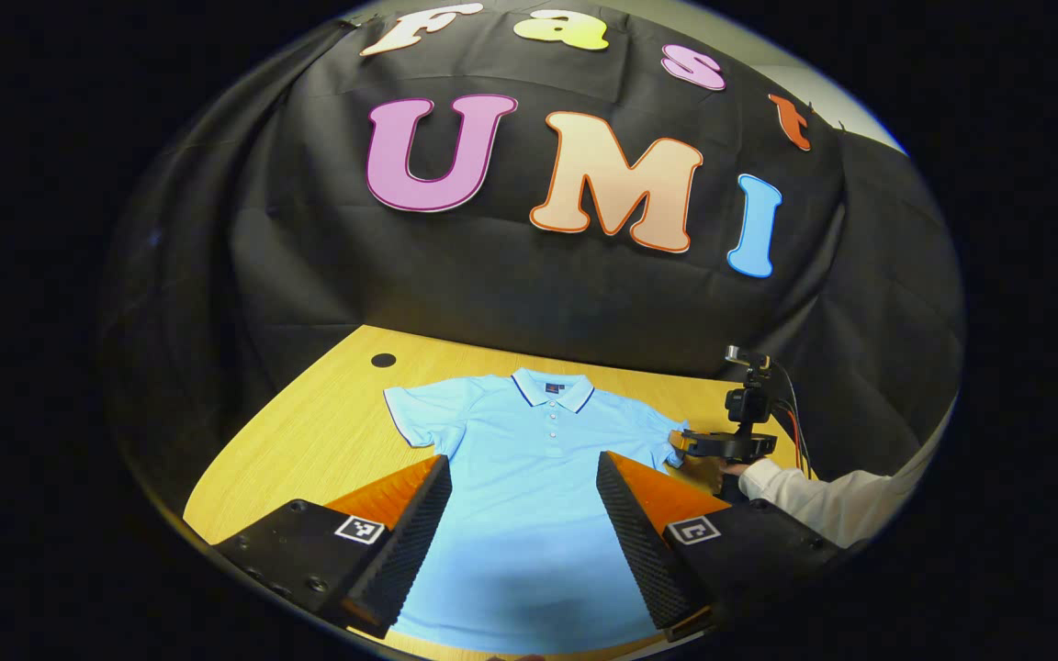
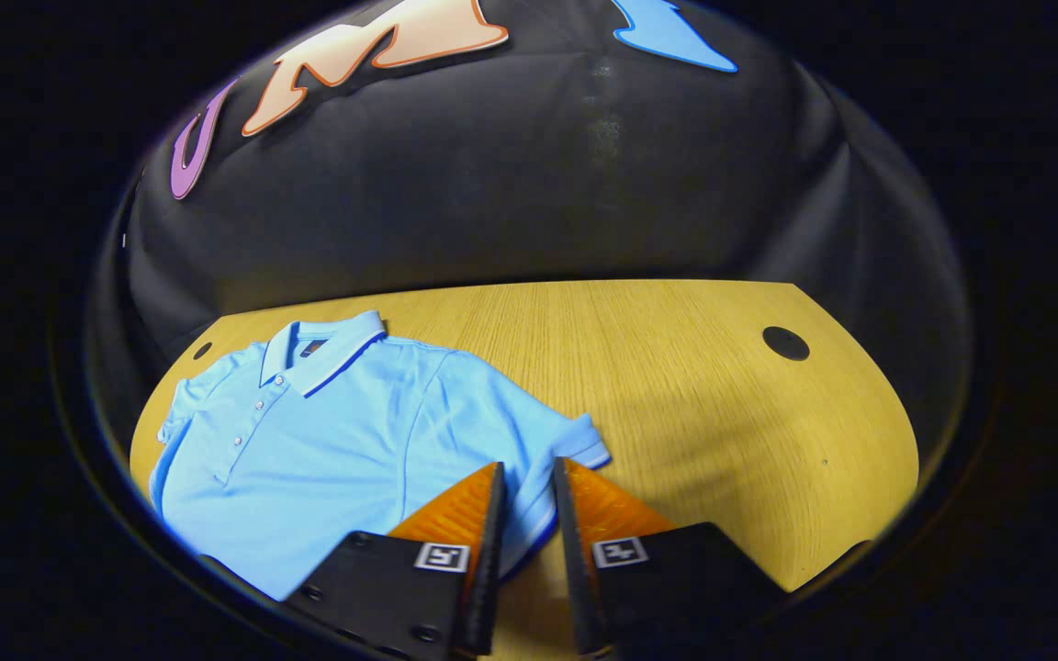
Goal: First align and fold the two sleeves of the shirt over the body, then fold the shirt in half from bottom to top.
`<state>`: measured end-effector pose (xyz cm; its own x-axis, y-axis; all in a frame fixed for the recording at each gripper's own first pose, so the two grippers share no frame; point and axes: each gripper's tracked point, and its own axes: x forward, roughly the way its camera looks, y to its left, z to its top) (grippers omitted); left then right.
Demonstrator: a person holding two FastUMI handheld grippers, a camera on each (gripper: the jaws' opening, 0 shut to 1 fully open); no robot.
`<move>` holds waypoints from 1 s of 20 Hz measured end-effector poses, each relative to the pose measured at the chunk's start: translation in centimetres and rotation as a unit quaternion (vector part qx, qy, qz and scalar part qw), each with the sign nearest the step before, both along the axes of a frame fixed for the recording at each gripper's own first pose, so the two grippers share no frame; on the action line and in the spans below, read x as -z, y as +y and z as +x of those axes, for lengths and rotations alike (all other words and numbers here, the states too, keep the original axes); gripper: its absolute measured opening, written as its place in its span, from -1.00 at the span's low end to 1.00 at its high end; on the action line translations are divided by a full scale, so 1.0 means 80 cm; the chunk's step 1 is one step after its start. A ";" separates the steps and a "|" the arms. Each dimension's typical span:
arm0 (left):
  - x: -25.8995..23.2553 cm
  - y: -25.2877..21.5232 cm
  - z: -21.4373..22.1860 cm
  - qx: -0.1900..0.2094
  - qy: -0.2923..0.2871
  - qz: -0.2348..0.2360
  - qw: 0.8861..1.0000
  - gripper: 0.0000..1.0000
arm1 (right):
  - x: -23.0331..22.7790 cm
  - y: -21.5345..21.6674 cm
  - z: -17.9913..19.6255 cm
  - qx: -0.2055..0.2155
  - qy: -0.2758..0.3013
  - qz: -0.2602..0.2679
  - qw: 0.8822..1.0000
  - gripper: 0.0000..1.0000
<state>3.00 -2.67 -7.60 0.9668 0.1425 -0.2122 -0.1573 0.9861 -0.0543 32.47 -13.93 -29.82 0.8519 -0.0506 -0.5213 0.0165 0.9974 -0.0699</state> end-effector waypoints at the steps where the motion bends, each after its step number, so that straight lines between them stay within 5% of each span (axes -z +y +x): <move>1: 0.000 0.002 -0.001 -0.002 0.000 -0.001 1.000 0.90 | -0.001 0.003 0.000 0.001 0.002 0.001 1.000 -0.52; 4: -0.001 0.010 -0.007 -0.010 -0.003 -0.008 1.000 0.90 | -0.015 0.016 -0.002 -0.003 -0.005 0.003 1.000 -0.84; 10: 0.000 0.024 -0.016 -0.025 -0.004 -0.019 1.000 0.90 | -0.087 0.128 0.000 -0.092 -0.062 0.066 0.992 -0.89; 18: 0.010 0.042 -0.015 -0.033 -0.012 -0.034 0.999 0.91 | -0.055 0.260 -0.007 -0.159 -0.022 0.149 0.976 -0.75; 20: 0.012 0.056 -0.006 -0.035 -0.015 -0.041 0.998 0.90 | -0.045 0.276 -0.020 -0.165 0.001 0.170 0.971 -0.43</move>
<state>2.50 1.81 -8.59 0.9612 0.1921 -0.1980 -0.2219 0.9649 -0.1408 30.89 8.13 -26.24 0.7912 0.4010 -0.4618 -0.3082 0.9136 0.2653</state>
